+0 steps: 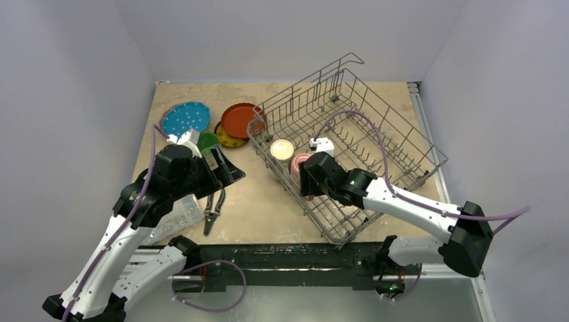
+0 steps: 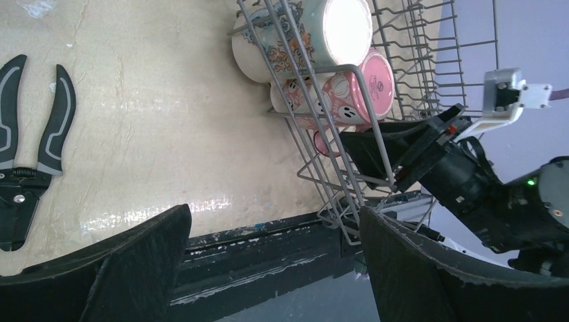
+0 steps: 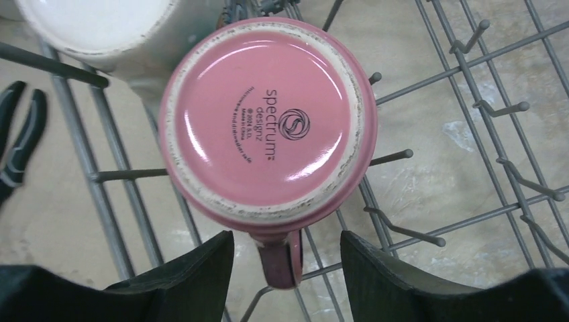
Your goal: Load the mixed dishes into the dish rack
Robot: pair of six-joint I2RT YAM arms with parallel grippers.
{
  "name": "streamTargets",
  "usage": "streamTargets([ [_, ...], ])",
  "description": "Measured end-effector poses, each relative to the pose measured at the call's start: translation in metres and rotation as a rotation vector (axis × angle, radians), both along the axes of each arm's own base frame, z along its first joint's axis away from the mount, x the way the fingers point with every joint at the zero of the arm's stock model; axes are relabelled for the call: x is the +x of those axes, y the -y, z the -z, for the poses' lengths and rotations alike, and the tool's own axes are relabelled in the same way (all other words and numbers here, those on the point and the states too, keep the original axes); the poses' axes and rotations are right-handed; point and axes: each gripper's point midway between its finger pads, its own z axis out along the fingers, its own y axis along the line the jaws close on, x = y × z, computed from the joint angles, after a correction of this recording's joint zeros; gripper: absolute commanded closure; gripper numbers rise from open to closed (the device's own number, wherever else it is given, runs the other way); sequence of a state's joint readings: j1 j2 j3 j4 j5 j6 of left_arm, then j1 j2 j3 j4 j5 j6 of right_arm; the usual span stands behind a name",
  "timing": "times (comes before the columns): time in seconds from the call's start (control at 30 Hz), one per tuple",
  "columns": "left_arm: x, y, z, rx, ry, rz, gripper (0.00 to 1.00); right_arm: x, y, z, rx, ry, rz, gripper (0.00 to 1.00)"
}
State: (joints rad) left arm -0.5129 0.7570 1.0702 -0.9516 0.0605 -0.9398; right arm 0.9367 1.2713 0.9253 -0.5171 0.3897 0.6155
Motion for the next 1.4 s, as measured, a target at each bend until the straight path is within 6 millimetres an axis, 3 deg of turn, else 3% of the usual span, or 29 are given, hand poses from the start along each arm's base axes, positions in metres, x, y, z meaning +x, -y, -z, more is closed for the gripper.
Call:
streamTargets([
  [0.2,-0.003,-0.001,0.005,0.0,-0.004,-0.001,0.05,-0.012,-0.008,-0.029,0.139,0.011,-0.02,0.42],
  [0.37,-0.004,0.0,0.009,-0.003,-0.014,0.005,0.05,-0.022,0.003,-0.053,0.224,0.043,0.002,0.49],
  [0.6,-0.005,0.002,0.006,-0.021,-0.01,0.012,0.05,-0.024,0.021,-0.048,0.218,0.033,0.073,0.62],
  [0.8,-0.009,0.003,0.005,-0.036,-0.006,0.022,0.05,-0.027,0.024,-0.035,0.201,-0.016,0.091,0.3],
  [1.0,-0.012,0.005,0.007,-0.053,-0.019,0.027,0.05,-0.036,0.015,-0.042,0.291,-0.019,0.037,0.32],
  [1.17,-0.015,0.007,0.01,-0.063,-0.037,0.034,0.05,-0.032,0.0,-0.044,0.356,-0.027,0.027,0.31],
  [1.27,-0.015,0.007,0.01,-0.065,-0.037,0.038,0.05,-0.028,-0.006,-0.036,0.362,-0.057,0.035,0.21],
  [1.33,-0.015,0.007,0.011,-0.063,-0.037,0.038,0.05,-0.027,-0.005,-0.031,0.36,-0.074,0.045,0.07],
  [1.4,-0.015,0.006,0.011,-0.056,-0.039,0.037,0.05,-0.027,-0.003,-0.028,0.389,-0.083,0.057,0.02],
])
